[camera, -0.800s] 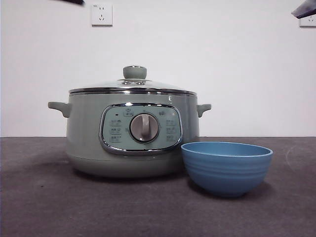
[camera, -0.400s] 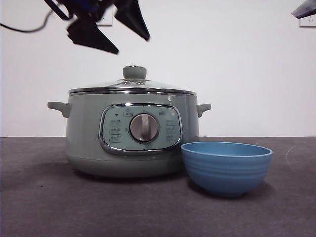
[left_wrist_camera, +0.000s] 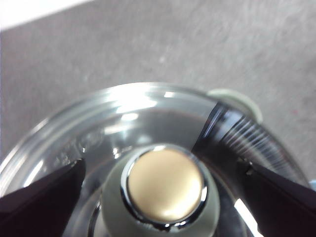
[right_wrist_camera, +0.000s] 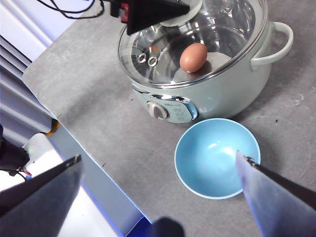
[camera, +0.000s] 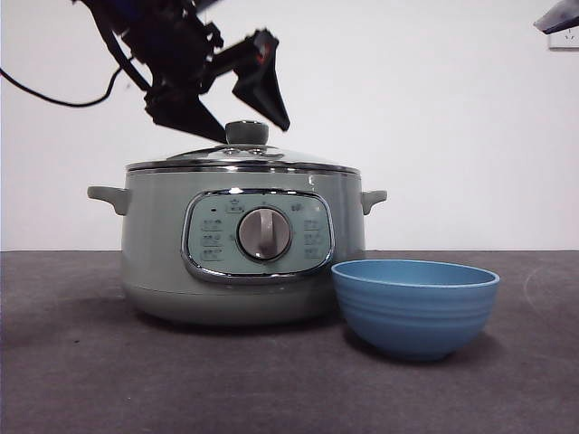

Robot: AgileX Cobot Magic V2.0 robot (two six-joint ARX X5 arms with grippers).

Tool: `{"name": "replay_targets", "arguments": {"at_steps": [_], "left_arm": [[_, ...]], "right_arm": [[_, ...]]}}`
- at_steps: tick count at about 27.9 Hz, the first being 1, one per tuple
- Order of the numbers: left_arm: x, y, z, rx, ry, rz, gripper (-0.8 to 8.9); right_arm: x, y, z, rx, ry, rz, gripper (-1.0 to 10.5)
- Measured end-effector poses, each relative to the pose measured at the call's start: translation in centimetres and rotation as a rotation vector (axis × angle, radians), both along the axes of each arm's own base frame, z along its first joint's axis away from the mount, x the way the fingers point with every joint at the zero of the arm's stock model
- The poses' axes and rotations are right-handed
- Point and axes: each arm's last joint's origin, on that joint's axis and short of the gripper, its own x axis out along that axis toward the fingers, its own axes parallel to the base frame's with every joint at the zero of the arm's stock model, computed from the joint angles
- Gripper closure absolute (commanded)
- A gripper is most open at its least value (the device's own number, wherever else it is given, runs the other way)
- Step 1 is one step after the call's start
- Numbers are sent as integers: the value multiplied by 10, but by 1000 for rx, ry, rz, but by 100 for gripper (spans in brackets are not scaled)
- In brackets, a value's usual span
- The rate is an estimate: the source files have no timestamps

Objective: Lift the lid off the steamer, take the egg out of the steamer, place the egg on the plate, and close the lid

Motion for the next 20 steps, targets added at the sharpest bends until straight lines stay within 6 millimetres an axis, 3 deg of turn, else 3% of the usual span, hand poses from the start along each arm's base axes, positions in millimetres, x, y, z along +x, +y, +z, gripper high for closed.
{"name": "replay_targets", "arguments": {"at_steps": [3, 5, 10, 13, 15, 20], "left_arm": [[1, 0, -3, 12, 12, 8, 300], [0, 0, -3, 17, 13, 13, 448], [-1, 0, -2, 37, 21, 7, 682], [-2, 0, -2, 37, 24, 2, 735], [-2, 0, -2, 37, 25, 2, 823], [-2, 0, -1, 36, 23, 2, 822]], "right_arm": [[0, 0, 0, 0, 0, 0, 411], [0, 0, 0, 0, -1, 0, 411], [0, 0, 0, 0, 0, 0, 411], [0, 0, 0, -1, 0, 0, 411], [0, 0, 0, 0, 0, 0, 411], [0, 0, 0, -1, 0, -1, 411]]}}
